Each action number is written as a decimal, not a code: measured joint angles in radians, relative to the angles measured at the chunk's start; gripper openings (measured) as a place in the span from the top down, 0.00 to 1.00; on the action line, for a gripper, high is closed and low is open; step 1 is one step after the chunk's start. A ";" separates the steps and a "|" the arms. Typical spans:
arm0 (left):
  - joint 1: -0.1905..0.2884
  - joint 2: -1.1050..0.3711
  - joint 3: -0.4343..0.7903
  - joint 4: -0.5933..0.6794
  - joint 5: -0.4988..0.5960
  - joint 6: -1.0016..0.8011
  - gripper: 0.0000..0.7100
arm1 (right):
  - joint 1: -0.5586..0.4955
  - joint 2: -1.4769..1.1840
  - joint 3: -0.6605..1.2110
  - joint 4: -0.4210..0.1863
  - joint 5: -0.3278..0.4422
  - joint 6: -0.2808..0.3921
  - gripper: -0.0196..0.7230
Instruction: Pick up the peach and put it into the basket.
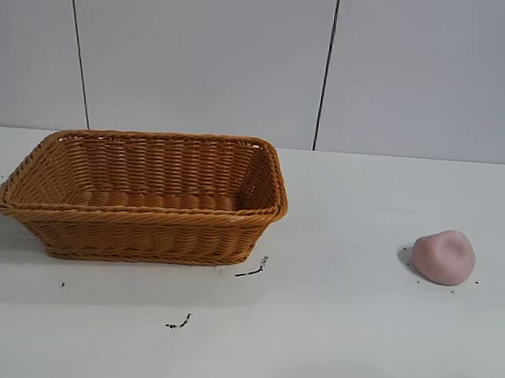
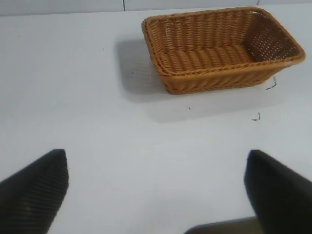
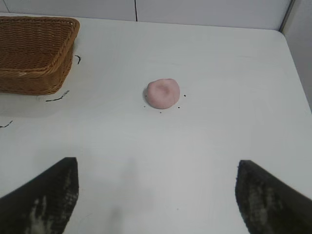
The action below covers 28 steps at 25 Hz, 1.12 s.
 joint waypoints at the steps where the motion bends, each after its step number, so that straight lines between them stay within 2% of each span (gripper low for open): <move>1: 0.000 0.000 0.000 0.000 0.000 0.000 0.02 | 0.000 0.000 0.000 0.000 0.000 0.000 0.16; 14: 0.000 0.000 0.000 0.000 0.000 0.000 0.02 | 0.000 0.054 -0.048 -0.001 -0.004 0.009 0.15; 17: 0.000 0.000 0.000 0.000 0.000 0.000 0.02 | 0.000 0.205 -0.103 -0.001 -0.011 0.030 0.15; 28: 0.000 0.000 0.000 0.000 0.000 0.000 0.02 | 0.000 0.970 -0.369 -0.004 -0.032 0.037 0.15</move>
